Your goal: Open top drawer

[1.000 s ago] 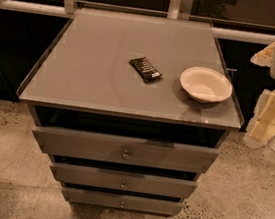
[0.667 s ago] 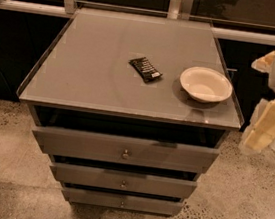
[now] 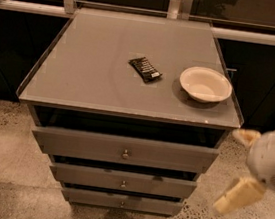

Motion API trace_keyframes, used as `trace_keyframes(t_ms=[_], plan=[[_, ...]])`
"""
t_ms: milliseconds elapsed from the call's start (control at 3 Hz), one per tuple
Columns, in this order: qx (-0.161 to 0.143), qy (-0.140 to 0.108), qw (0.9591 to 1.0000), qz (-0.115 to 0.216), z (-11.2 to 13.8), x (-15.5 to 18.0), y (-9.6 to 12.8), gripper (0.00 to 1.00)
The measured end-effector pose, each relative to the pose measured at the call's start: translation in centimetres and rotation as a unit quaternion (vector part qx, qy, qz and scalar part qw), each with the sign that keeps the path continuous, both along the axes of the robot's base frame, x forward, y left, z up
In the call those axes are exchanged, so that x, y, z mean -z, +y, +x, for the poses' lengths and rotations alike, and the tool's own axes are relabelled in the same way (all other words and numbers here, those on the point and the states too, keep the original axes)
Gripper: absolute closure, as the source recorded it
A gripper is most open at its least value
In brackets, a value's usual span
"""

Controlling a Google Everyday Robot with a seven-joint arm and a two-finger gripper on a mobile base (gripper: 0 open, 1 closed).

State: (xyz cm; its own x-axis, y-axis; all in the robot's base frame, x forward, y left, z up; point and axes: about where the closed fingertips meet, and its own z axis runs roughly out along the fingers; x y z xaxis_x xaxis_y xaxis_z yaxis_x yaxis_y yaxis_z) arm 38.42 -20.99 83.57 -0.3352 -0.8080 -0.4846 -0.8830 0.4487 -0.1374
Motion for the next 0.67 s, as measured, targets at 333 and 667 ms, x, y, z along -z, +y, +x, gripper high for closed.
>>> trace_keyframes(t_ms=[333,667], plan=[[0.043,0.006,0.9983,0.039,-1.35,2.55,-0.55,0.19],[0.043,0.005,0.9983,0.038,-1.33,2.47,-0.49,0.42]])
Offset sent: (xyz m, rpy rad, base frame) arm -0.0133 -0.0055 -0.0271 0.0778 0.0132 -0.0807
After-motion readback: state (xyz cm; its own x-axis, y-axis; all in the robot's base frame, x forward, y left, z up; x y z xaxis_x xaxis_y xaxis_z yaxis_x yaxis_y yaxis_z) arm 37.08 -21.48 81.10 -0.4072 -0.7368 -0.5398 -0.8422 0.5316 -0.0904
